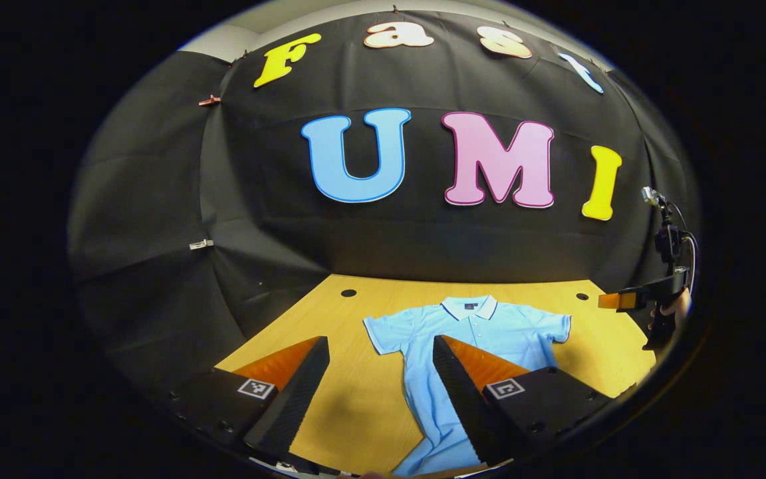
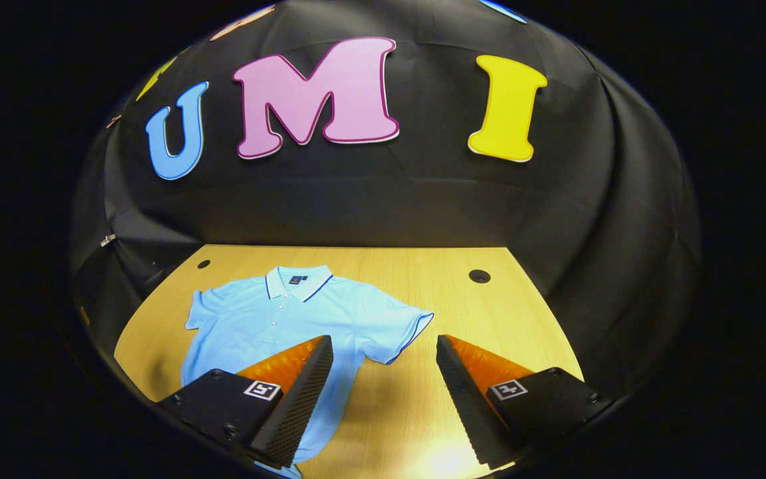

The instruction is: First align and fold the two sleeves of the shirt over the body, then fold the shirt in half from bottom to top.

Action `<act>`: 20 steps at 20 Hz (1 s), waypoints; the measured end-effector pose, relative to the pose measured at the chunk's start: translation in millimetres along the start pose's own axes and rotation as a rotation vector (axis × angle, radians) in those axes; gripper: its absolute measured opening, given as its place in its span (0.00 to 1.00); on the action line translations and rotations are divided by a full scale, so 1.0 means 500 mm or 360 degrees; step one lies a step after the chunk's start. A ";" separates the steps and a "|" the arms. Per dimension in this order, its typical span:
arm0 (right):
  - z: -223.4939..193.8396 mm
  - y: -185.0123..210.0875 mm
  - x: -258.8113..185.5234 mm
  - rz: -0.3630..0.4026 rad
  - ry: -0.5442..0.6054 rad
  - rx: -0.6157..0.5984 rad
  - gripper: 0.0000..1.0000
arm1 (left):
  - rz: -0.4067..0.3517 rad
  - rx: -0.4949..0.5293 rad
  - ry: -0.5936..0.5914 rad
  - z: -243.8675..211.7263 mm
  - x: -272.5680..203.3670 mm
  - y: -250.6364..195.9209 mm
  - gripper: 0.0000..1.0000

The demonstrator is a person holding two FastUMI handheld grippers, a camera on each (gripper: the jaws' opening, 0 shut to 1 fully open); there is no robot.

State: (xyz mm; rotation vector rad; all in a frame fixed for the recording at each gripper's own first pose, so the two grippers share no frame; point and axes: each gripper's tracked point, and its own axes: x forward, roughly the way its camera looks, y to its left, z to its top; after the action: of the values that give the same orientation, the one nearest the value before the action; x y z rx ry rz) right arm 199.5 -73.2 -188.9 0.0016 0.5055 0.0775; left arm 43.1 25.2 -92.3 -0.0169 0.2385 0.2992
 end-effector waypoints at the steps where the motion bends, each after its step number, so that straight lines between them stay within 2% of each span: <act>1: -0.005 -0.007 0.020 -0.0002 0.0017 -0.0009 0.98 | 0.0010 0.0002 0.0005 -0.001 0.004 -0.003 0.99; 5: -0.038 -0.031 0.104 -0.0015 0.0112 -0.0032 0.98 | 0.0050 0.0035 0.0044 -0.011 0.016 -0.003 0.99; 9: -0.077 -0.047 0.182 -0.0029 0.0217 0.0028 0.95 | 0.0069 0.0059 0.0112 -0.027 0.031 0.000 0.99; 10: -0.083 -0.050 0.199 -0.0033 0.0237 0.0053 0.98 | 0.0069 0.0068 0.0127 -0.032 0.037 0.000 0.99; 20: -0.117 -0.109 0.359 -0.0141 0.0347 0.0186 0.98 | 0.0039 0.0102 0.0260 -0.048 0.075 -0.018 0.98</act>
State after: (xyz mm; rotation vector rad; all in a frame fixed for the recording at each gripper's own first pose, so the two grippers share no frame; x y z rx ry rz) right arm 331.6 -115.3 -328.0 0.0859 0.7266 -0.0393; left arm 74.8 26.0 -124.8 0.0252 0.4106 0.3149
